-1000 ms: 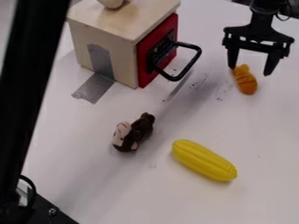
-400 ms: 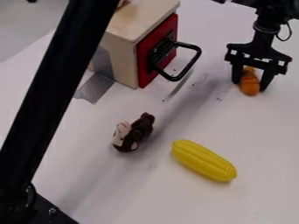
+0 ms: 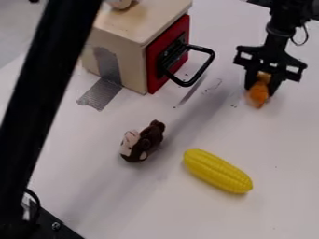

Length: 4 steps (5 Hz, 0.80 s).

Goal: Move the orange object to the lower middle of the table

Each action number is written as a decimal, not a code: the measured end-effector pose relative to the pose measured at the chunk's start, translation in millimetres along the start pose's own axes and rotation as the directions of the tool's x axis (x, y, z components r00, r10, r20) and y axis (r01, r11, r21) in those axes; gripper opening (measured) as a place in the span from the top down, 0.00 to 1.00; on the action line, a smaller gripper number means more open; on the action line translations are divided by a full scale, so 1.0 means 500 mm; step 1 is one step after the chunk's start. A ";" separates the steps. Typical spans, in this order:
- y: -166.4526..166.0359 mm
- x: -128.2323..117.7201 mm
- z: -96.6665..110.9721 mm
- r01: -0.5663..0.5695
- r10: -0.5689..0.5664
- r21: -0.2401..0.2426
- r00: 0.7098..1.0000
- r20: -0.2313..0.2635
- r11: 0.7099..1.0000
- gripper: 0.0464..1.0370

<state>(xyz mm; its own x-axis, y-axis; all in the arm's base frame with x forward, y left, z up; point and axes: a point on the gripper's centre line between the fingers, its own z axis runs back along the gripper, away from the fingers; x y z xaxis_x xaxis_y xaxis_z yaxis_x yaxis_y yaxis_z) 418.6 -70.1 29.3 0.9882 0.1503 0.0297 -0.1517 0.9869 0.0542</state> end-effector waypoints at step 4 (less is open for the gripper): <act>0.316 -0.302 0.083 -0.056 0.056 -0.001 0.997 -0.054 0.998 0.61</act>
<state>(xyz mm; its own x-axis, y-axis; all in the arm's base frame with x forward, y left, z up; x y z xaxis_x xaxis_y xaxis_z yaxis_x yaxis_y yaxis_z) 244.3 60.9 74.7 0.9779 0.2079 -0.0208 -0.2066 0.9771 0.0518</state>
